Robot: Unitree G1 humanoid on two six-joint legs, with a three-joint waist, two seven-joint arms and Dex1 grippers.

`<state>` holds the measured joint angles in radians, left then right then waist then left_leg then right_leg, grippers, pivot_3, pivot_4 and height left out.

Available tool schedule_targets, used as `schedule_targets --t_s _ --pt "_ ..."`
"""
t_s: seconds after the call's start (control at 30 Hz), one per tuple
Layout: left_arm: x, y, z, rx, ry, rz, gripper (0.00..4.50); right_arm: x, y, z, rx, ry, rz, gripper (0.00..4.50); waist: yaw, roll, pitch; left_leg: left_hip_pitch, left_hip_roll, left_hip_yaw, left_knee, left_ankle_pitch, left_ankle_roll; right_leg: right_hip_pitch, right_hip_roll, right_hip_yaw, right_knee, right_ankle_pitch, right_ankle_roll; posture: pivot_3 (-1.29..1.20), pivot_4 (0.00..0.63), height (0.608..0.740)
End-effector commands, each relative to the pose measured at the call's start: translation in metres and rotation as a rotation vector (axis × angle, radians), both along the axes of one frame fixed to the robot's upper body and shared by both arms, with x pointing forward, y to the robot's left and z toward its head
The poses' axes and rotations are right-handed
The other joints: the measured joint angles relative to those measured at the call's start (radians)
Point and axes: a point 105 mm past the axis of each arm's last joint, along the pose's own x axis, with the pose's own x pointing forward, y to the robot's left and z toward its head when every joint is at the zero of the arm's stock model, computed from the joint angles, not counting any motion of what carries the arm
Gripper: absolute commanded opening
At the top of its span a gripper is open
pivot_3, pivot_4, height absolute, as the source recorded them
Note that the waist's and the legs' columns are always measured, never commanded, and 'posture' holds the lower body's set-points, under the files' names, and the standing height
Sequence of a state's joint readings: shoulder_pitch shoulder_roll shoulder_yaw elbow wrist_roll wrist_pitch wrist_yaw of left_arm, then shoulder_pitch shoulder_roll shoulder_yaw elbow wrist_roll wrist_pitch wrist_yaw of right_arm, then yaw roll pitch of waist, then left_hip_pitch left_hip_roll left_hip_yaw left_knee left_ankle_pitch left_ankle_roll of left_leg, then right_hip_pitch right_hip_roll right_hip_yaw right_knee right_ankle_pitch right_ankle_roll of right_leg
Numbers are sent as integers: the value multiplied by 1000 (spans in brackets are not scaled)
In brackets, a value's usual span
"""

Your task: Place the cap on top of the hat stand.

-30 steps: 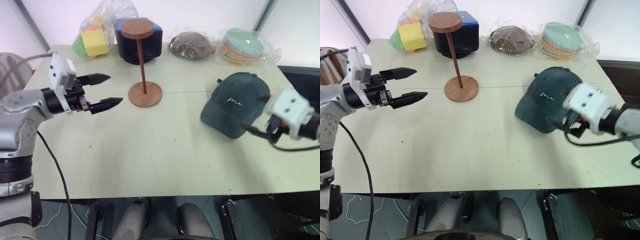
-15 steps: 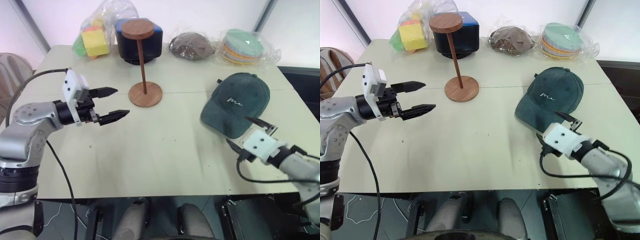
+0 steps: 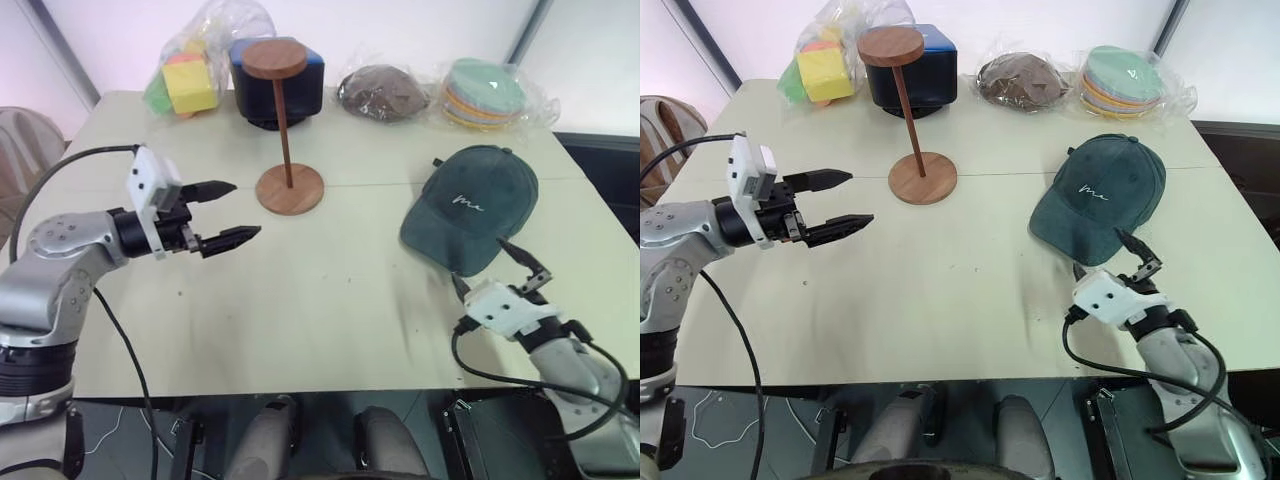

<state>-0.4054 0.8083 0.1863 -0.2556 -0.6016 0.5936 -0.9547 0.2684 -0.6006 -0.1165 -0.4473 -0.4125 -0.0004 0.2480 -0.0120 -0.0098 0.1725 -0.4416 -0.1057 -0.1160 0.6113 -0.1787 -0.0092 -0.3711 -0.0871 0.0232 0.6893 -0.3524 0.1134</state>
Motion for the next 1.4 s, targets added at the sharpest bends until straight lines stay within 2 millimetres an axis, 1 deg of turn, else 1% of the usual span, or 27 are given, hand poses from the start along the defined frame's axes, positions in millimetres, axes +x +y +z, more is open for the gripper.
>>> schedule_targets --t_s 0.03,0.17,0.37,0.47,0.63,0.73,1.07,1.4 --pt "-6 5 16 7 -61 15 4500 1 7 -2 4 -23 17 4478 1 0 0 0 0 0 0 0 0 0 0 0 0 0 0 0 150 740" --pt "-8 7 18 12 -66 28 4500 3 9 -11 6 -9 22 4478 1 0 0 0 0 0 0 0 0 0 0 0 0 0 0 0 150 740" --pt "-10 9 20 18 -71 40 4500 9 3 -23 -44 -4 -16 4478 0 0 0 0 0 0 0 0 0 0 0 0 0 0 0 0 150 740" --pt "-12 9 21 21 -71 46 4500 11 0 -25 -59 -18 -46 4478 1 0 0 1 0 0 0 0 0 0 0 0 1 0 0 0 150 740" --pt "-15 11 22 25 -71 58 4500 14 2 -29 -82 -26 -56 4478 0 -1 -1 2 0 0 0 0 0 0 0 0 1 0 0 0 150 740" --pt "-17 13 23 32 -72 70 4500 16 -4 -32 -122 -34 -91 4478 0 -1 -1 4 0 0 0 -2 3 0 0 0 1 0 0 0 150 740" --pt "-21 15 24 40 -72 90 4500 19 -18 -42 -199 -46 -165 4478 4 -5 -3 5 0 0 0 -2 3 2 0 0 1 0 0 0 150 740" --pt "-22 16 26 47 -79 98 4500 26 -30 -42 -232 -57 -272 4478 5 -5 -4 8 0 0 -1 -2 3 5 0 0 0 0 0 0 150 740"
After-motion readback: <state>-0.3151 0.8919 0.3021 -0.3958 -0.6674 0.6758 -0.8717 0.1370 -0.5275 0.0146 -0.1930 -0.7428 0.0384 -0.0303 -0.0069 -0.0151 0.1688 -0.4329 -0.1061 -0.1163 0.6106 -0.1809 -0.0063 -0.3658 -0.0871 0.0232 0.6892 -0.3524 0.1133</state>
